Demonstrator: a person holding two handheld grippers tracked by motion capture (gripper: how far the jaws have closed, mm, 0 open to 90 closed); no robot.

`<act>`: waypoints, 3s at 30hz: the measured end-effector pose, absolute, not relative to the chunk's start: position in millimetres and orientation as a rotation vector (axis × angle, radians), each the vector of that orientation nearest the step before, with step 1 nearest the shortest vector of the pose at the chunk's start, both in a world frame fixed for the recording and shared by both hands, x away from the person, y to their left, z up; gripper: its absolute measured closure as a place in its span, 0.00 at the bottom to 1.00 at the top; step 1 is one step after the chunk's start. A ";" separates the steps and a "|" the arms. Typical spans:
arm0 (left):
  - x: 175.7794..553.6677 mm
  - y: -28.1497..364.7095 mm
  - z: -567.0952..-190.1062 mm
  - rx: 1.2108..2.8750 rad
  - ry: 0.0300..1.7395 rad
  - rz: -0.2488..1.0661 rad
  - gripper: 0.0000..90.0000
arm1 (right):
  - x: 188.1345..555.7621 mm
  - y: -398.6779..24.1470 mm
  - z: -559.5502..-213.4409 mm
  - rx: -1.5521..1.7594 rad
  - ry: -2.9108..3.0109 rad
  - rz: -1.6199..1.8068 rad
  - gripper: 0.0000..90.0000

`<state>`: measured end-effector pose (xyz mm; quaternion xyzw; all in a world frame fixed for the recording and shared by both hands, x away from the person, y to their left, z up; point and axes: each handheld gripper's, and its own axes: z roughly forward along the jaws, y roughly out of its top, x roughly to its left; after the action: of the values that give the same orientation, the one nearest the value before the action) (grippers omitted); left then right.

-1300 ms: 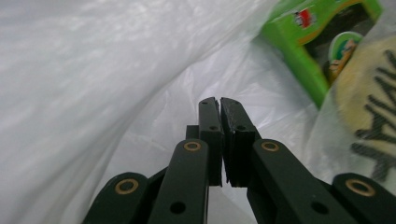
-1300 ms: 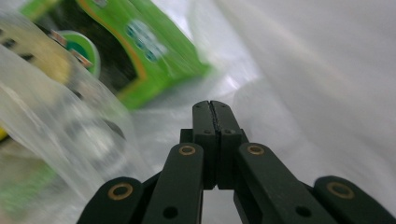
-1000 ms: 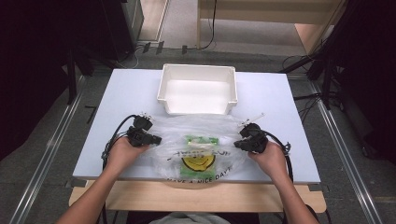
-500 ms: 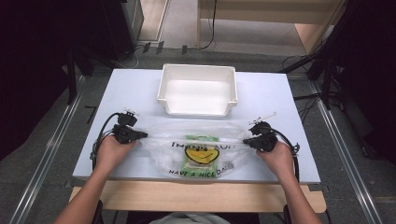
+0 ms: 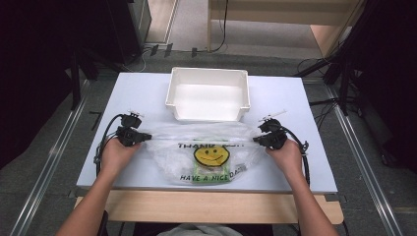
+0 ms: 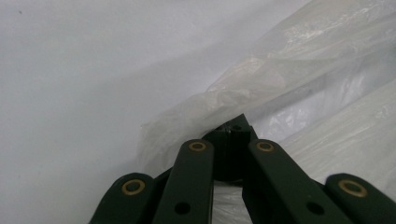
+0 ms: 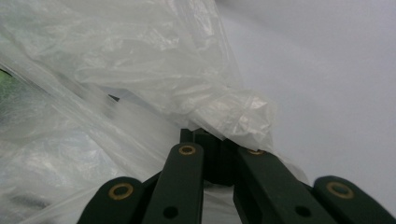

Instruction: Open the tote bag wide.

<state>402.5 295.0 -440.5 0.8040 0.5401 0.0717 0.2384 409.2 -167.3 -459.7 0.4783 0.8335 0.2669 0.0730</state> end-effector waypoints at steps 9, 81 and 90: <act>413.7 296.2 -442.5 2.157 1.493 0.210 1.00 | 414.9 -167.3 -462.0 1.407 2.445 0.808 1.00; 403.6 207.9 -433.7 2.222 1.174 -0.080 1.00 | 446.1 -85.8 -442.6 1.211 2.631 1.016 1.00; 386.7 210.2 -439.2 2.244 1.135 -0.130 1.00 | 443.7 -81.2 -459.0 1.221 2.649 0.954 1.00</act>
<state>386.7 210.2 -439.2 0.8483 0.4289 -0.0490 0.3067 443.7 -81.2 -459.0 0.3975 0.8626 0.3106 0.0365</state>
